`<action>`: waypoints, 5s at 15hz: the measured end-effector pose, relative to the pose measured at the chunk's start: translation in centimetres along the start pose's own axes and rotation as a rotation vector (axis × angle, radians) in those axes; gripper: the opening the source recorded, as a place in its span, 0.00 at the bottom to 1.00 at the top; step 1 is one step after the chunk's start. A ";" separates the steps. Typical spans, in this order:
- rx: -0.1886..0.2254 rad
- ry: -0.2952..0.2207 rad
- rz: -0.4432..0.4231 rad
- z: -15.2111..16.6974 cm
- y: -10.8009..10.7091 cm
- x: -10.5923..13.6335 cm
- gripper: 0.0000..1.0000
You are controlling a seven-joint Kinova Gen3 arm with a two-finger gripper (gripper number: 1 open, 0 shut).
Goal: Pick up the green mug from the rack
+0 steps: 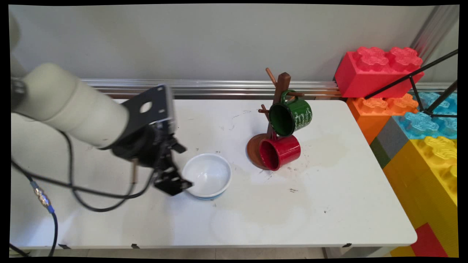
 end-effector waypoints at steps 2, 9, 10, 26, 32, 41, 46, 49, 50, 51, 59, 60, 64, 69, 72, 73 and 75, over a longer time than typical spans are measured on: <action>0.009 0.037 -0.057 0.8 0.6 2.5 1.00; 0.029 0.159 -0.247 3.4 1.8 9.0 1.00; 0.032 0.176 -0.272 3.9 1.8 9.7 1.00; 0.022 0.359 -0.485 9.0 1.5 15.7 1.00; 0.030 0.393 -0.537 10.1 0.8 15.9 1.00; 0.025 0.429 -0.569 11.2 0.0 15.7 1.00; 0.017 0.448 -0.577 11.5 -0.4 15.6 1.00; 0.012 0.459 -0.582 11.7 -0.7 15.5 1.00; 0.010 0.462 -0.585 11.8 -0.8 15.5 1.00; 0.008 0.466 -0.589 11.8 -0.8 15.5 1.00; -0.038 0.484 -0.638 12.2 -0.9 15.4 1.00; -0.046 0.488 -0.644 12.3 -0.9 15.5 1.00; -0.061 0.498 -0.664 12.3 -1.0 15.5 1.00; -0.068 0.504 -0.689 12.4 -1.4 15.2 0.00; -0.069 0.506 -0.707 12.4 -1.6 15.0 0.00; -0.069 0.505 -0.710 12.4 -1.6 14.9 0.00; -0.070 0.504 -0.719 12.3 -1.7 14.7 0.00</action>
